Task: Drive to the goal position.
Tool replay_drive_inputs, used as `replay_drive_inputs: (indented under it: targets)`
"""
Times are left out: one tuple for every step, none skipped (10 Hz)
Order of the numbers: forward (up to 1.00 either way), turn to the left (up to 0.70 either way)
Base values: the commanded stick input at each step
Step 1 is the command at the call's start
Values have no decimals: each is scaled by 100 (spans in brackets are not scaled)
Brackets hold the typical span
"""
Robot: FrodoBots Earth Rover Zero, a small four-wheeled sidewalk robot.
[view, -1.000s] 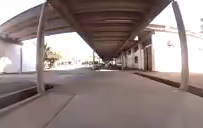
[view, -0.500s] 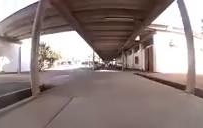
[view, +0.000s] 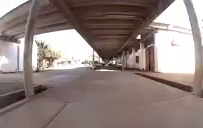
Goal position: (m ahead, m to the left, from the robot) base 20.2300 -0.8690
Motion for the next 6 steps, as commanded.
replay_drive_inputs:
  targets:
    - [50, 0]
    - [50, 0]
    - [50, 0]
    - [50, 0]
    - [50, 0]
    - [50, 0]
